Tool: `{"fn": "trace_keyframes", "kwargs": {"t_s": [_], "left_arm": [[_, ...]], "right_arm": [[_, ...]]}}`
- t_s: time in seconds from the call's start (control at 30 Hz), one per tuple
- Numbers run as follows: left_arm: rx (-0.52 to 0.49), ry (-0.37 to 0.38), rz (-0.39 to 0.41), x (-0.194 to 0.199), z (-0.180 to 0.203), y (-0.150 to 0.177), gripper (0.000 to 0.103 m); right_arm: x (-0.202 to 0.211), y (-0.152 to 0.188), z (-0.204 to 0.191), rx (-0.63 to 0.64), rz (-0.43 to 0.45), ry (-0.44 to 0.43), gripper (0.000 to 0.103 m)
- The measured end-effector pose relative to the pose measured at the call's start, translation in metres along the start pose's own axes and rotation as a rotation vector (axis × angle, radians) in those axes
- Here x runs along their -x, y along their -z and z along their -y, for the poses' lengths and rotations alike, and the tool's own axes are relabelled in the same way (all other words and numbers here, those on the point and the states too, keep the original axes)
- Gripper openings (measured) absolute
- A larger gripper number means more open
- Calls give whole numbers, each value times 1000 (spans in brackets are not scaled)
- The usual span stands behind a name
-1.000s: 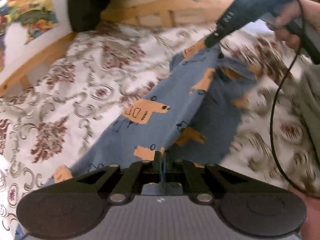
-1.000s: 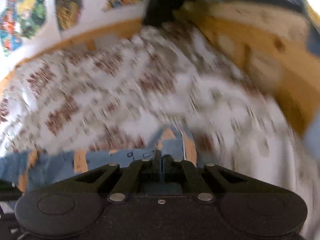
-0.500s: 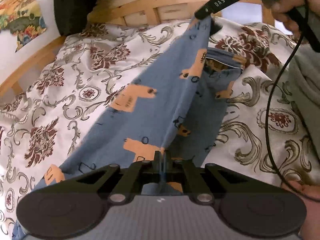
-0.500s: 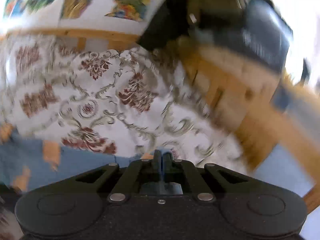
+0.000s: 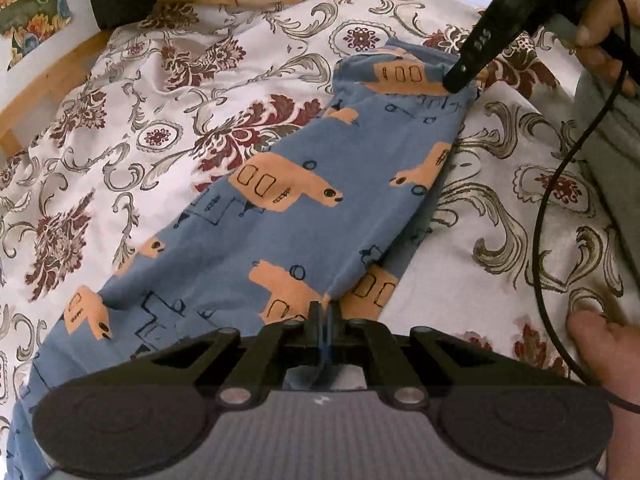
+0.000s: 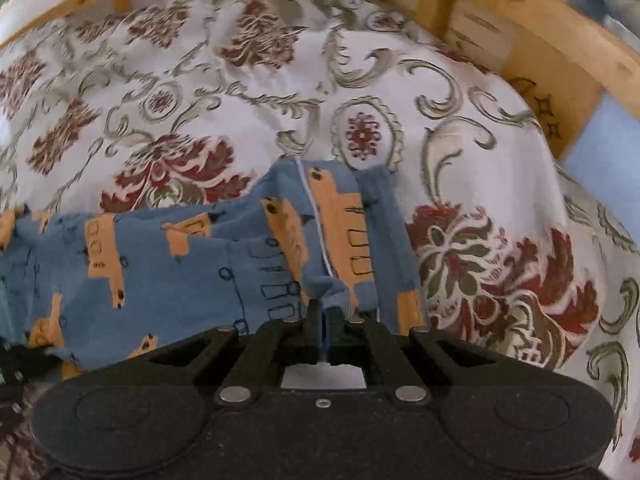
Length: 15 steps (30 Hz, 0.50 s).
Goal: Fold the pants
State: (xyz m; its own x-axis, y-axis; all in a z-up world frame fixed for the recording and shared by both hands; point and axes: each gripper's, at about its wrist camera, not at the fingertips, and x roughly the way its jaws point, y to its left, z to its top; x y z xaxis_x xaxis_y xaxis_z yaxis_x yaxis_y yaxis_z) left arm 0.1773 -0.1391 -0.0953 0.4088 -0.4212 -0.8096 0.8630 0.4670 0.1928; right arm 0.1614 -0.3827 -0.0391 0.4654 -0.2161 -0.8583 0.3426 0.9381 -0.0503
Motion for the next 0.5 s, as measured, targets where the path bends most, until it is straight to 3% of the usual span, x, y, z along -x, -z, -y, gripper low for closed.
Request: {"fn": "trace_keyframes", "kwargs": {"t_s": [0.13,0.33,0.43,0.5], "left_arm": [[-5,10,11,2,3,-2,2],[-30,22,5,3,7,-1,2],[-22,49,-17,-2,4,1,6],[-1,76,-14,-2,2,2,12]], "right_arm": [[12,7,-4,31,60,52,1],[11,8,-5,61,42,51,2],[3,6,-2,32,1,33,10],[2,6,2,8,-7,14,24]]}}
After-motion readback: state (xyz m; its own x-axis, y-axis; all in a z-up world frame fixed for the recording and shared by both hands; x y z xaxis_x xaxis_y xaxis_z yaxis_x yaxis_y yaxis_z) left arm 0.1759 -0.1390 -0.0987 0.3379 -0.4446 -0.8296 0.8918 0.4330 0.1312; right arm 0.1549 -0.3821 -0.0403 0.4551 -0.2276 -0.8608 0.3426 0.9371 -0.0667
